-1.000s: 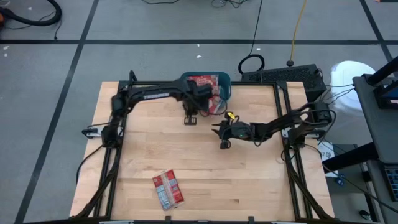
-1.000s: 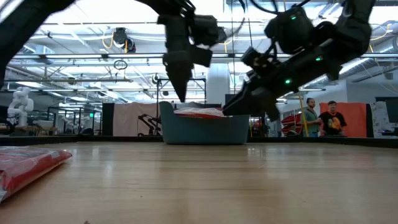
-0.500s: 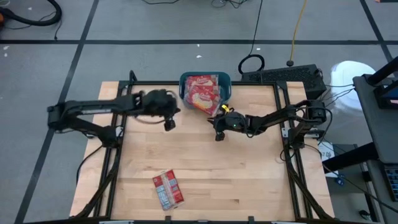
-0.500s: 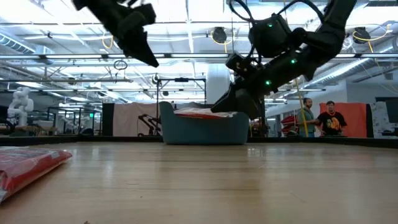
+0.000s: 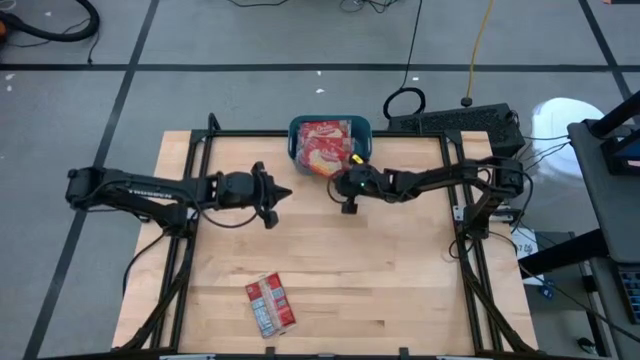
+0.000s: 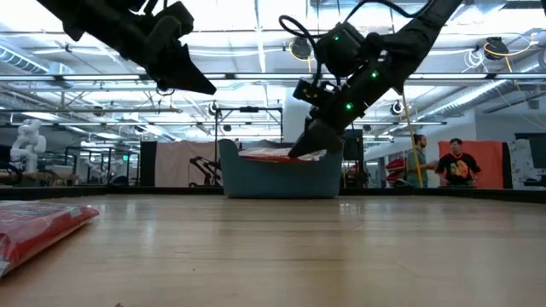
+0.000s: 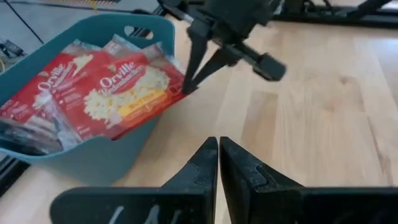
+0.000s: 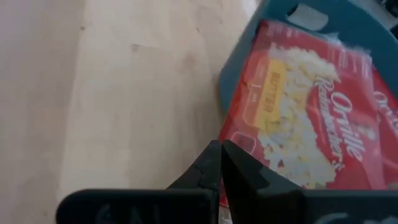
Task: Sort popcorn bags into baskets
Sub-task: Put the red popcorn bag into the blue bin
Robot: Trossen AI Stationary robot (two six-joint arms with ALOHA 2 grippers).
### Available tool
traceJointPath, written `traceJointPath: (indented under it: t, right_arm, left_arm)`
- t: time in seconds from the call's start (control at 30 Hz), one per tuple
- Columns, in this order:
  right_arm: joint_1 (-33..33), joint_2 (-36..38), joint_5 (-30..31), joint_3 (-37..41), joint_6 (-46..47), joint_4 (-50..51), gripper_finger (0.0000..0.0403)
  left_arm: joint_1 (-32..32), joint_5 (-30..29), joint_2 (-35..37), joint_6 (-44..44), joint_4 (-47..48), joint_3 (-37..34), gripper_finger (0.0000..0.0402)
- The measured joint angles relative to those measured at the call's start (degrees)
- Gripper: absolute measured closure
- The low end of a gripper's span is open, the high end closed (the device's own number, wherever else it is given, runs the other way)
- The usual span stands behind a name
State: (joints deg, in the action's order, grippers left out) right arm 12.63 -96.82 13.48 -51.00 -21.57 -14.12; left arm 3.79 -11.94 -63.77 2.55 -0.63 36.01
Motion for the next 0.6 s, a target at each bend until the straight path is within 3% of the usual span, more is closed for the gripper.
traceJointPath:
  t: [0.6]
  right_arm:
    - [10.97, 0.02, -3.25, 0.04, -3.12, -4.55, 0.0397]
  left_arm:
    - [-5.08, -2.24, 0.02, 0.79, -3.53, 0.09, 0.0378]
